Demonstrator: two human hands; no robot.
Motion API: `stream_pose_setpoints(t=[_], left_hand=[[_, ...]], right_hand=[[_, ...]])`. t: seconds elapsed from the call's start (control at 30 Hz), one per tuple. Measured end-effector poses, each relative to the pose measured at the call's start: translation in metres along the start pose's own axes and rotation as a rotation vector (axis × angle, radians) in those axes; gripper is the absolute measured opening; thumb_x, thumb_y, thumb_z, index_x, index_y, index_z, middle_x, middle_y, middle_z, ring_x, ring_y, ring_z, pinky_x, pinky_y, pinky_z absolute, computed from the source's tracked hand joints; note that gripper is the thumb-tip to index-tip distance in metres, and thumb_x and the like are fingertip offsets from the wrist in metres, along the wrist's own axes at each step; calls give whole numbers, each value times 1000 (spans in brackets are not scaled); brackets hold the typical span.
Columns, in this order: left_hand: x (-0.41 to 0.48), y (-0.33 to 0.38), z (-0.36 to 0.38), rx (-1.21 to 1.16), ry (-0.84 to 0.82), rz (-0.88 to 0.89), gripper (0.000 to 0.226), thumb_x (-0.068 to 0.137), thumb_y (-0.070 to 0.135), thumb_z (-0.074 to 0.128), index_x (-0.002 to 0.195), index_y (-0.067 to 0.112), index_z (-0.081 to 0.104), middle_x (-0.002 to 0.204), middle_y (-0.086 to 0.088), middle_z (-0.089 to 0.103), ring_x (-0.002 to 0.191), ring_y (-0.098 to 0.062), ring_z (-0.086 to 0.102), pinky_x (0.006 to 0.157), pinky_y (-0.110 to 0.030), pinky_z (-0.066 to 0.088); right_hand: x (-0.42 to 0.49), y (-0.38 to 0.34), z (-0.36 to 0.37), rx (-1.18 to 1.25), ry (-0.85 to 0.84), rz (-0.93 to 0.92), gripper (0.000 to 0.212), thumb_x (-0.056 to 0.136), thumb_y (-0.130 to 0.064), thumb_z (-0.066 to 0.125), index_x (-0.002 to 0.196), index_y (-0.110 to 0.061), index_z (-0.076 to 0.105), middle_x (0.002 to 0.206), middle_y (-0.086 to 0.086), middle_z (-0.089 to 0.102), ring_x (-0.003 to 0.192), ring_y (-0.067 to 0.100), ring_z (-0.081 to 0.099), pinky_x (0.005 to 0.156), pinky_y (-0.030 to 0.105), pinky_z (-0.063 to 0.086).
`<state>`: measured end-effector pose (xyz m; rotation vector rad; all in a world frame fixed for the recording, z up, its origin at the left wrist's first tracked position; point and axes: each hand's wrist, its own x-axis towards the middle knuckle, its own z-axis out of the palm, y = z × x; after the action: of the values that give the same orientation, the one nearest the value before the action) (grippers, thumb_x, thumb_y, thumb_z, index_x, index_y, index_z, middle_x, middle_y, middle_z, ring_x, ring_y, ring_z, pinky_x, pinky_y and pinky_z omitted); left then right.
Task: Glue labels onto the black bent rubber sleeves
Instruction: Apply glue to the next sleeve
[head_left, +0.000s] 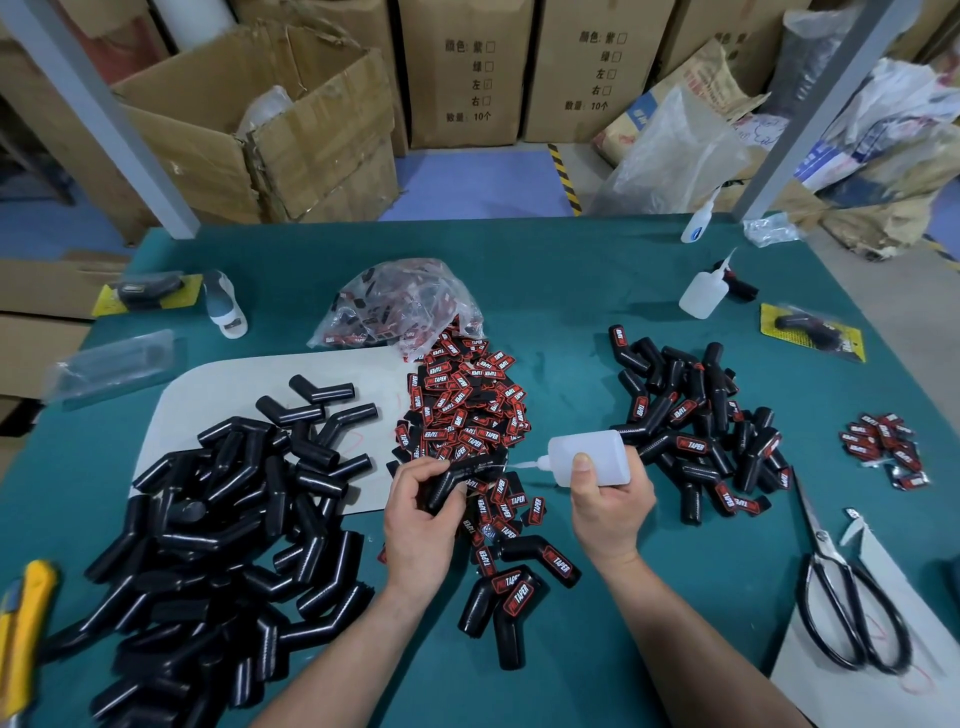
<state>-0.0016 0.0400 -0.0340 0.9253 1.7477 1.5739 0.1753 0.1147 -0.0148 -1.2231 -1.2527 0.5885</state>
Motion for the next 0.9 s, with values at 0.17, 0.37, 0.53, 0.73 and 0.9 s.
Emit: stream_pose_setpoints(t=[0.17, 0.37, 0.53, 0.73, 0.9], left_hand=[[-1, 2, 0, -19, 4, -29, 53, 84, -2, 80, 101, 46, 65, 111, 20, 66, 109, -13, 65, 102, -39, 51], [-2, 4, -1, -42, 10, -48, 50, 84, -1, 80, 101, 43, 65, 111, 20, 66, 110, -14, 65, 102, -38, 50], [-2, 5, -1, -36, 13, -56, 50, 85, -1, 79, 101, 44, 64, 112, 21, 65, 110, -10, 64, 102, -35, 50], [-3, 7, -1, -36, 15, -72, 50, 85, -1, 78, 101, 44, 64, 112, 20, 65, 109, -12, 65, 102, -42, 52], [-3, 9, -1, -29, 13, -70, 50, 85, -1, 79, 101, 43, 64, 112, 20, 65, 110, -13, 64, 104, -48, 51]], right_hand=[[0, -2, -1, -4, -1, -5, 35, 77, -40, 64, 67, -10, 49, 56, -17, 44, 54, -9, 49, 50, 4, 32], [1, 0, -2, -13, 24, 3, 44, 76, -42, 64, 66, -1, 51, 58, -18, 46, 54, -10, 49, 49, 6, 34], [1, 1, -2, -15, 21, -4, 44, 76, -43, 64, 67, -2, 52, 57, -18, 47, 55, -9, 51, 49, 7, 35], [1, 0, -2, -20, 9, -13, 44, 77, -42, 64, 66, -1, 51, 59, -20, 47, 55, -11, 50, 49, 4, 33], [2, 2, -2, -17, 15, -7, 41, 77, -42, 64, 68, -3, 53, 57, -17, 48, 56, -9, 52, 48, 7, 35]])
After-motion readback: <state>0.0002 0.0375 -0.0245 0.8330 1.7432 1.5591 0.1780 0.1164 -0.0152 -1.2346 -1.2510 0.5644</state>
